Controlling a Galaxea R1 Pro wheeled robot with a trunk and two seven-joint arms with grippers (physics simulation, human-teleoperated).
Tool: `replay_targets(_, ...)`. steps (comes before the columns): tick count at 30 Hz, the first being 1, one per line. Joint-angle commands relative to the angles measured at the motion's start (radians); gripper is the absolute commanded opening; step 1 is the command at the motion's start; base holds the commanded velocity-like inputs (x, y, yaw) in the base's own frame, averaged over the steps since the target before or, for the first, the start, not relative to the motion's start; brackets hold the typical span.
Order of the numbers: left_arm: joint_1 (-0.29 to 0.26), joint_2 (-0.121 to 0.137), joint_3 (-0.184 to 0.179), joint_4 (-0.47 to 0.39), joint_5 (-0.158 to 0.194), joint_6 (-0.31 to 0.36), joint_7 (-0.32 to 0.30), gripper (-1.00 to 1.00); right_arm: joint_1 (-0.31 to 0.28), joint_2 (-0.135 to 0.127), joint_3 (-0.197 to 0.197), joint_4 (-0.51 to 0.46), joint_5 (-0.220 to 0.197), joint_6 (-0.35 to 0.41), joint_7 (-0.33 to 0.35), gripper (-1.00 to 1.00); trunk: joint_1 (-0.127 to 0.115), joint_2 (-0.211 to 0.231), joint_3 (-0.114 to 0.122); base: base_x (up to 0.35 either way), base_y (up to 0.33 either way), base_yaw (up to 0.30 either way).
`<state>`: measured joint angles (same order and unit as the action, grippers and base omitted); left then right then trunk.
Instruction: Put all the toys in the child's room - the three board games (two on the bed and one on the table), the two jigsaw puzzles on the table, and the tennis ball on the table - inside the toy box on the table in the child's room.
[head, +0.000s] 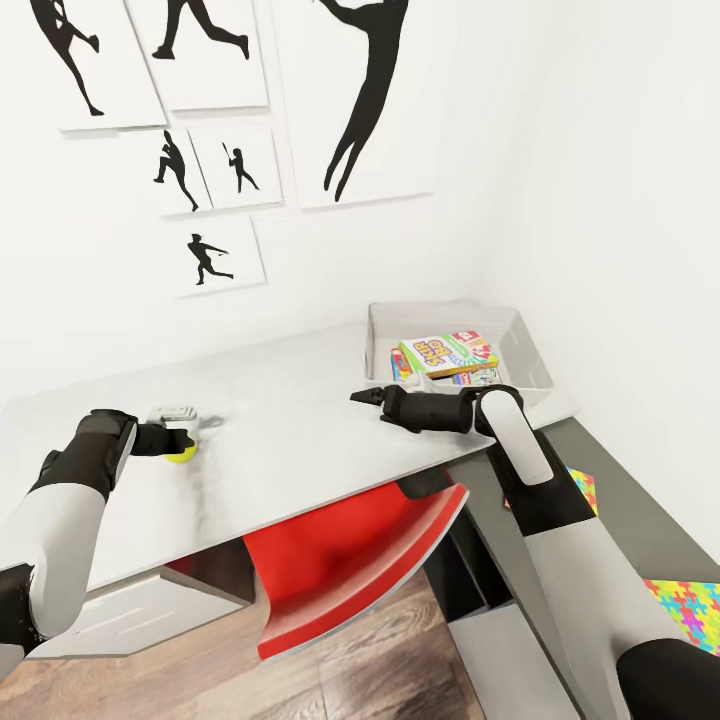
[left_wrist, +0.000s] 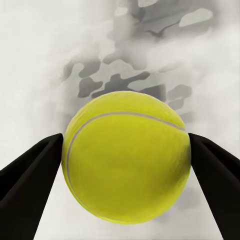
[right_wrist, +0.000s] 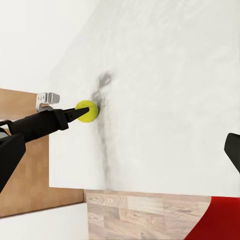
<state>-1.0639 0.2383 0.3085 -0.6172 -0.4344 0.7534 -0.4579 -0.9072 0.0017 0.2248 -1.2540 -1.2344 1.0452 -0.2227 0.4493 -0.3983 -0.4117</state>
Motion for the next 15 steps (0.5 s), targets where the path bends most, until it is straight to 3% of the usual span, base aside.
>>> replay_targets(1, -0.001, -0.001, 0.004, -0.001, -0.017, 0.001, -0.010, -1.00, -0.001, 0.000, 0.000, -0.001, -0.010, 0.002, -0.010, 1.00, 0.001, -0.002, -0.002, 0.000, 0.000, 0.000)
replay_targets(8, -0.001, 0.002, 0.014, -0.001, -0.017, 0.002, -0.019, -1.00, 0.000, -0.002, -0.001, -0.012, -0.009, 0.002, -0.010, 1.00, 0.001, -0.002, 0.003, 0.000, 0.000, 0.000)
replay_targets(15, -0.001, 0.010, 0.087, -0.003, -0.016, 0.000, -0.047, -1.00, 0.014, -0.009, -0.002, -0.112, -0.011, 0.002, -0.010, 1.00, 0.001, -0.002, 0.014, 0.000, 0.000, -0.023)
